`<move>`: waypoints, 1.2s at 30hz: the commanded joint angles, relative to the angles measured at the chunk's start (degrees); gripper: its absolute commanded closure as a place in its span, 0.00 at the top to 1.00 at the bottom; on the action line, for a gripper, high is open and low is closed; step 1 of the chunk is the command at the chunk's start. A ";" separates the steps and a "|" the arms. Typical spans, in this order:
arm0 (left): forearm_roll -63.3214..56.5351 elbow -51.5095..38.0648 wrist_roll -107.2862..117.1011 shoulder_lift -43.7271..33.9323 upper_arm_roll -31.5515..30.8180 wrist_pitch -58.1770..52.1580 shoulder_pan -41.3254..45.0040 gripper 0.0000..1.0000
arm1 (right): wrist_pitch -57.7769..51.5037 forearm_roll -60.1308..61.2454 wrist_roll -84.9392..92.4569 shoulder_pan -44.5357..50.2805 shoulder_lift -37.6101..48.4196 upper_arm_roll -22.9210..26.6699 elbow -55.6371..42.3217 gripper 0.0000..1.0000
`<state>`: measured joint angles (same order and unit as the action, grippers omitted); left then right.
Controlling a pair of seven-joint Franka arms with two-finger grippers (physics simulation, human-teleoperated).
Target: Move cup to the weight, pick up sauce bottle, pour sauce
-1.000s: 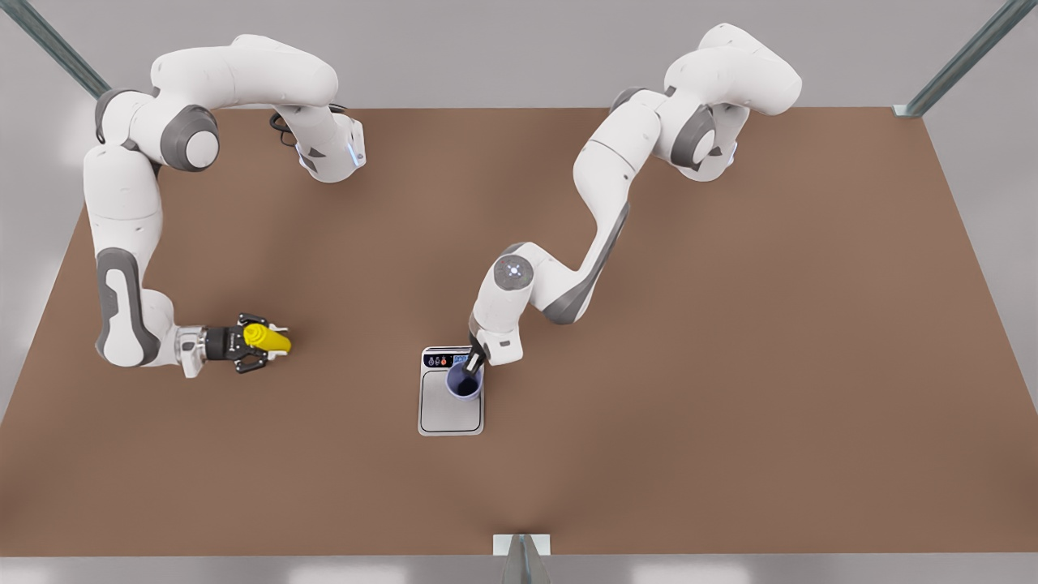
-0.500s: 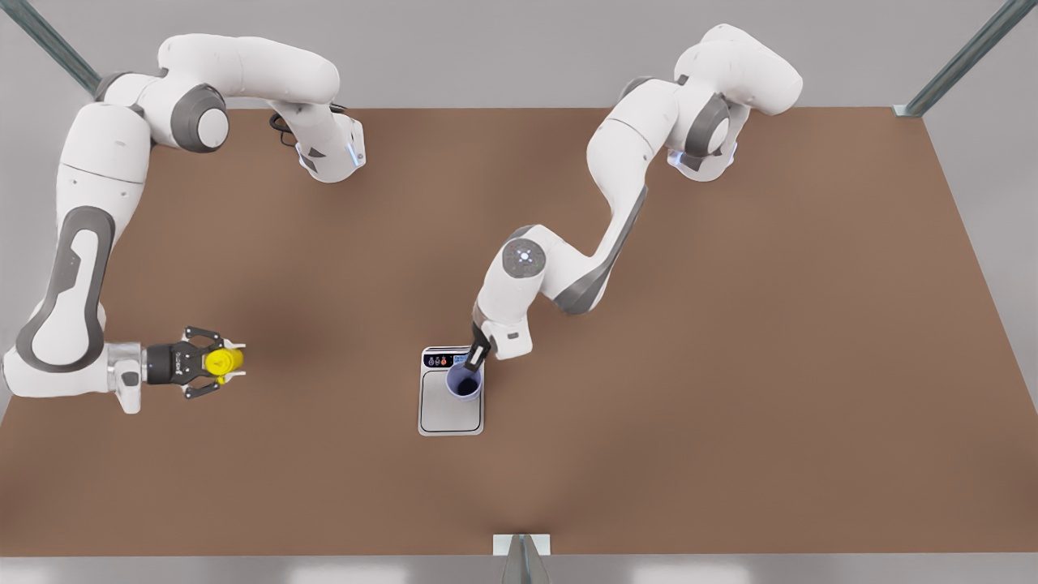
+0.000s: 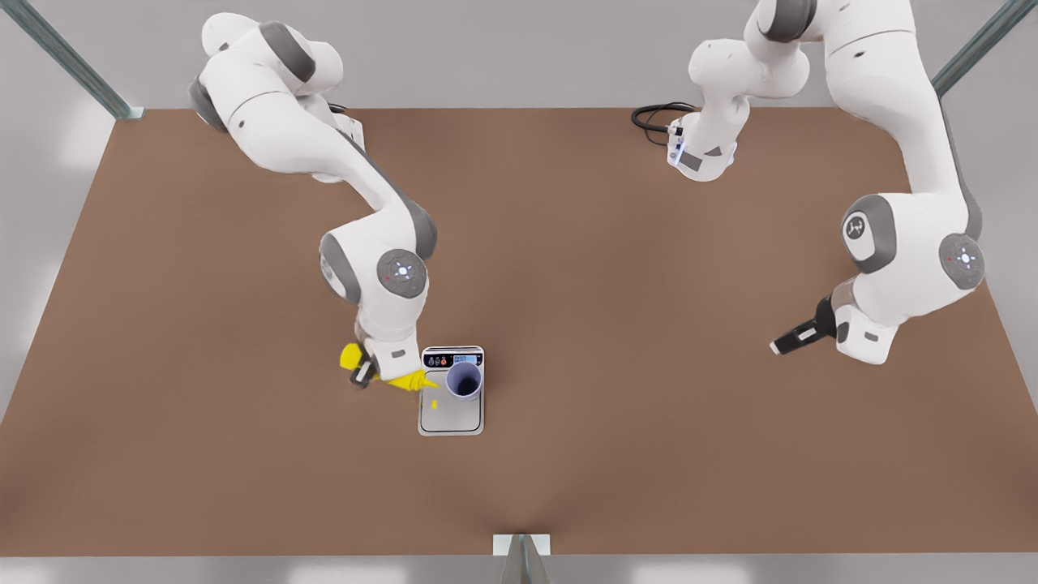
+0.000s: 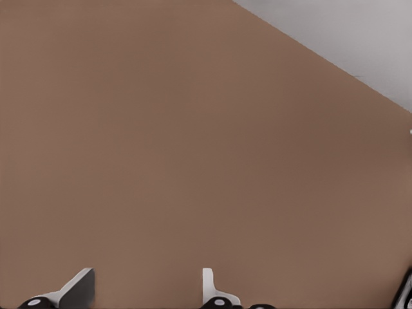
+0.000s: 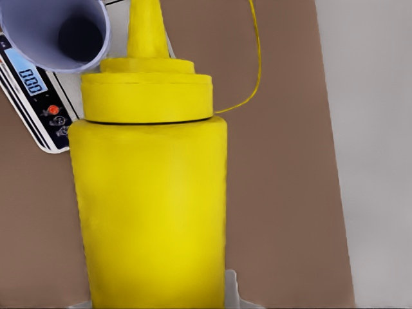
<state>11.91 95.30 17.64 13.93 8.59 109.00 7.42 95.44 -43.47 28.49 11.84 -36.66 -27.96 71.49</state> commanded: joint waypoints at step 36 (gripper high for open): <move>-9.98 4.10 -10.00 -6.10 -4.90 -5.29 -4.35 1.00 | -4.38 -24.47 -1.24 7.41 -8.17 0.19 3.65 0.52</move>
<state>1.94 99.32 7.64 7.74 3.69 103.70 3.07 91.06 -67.50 27.46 19.16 -44.83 -27.78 74.35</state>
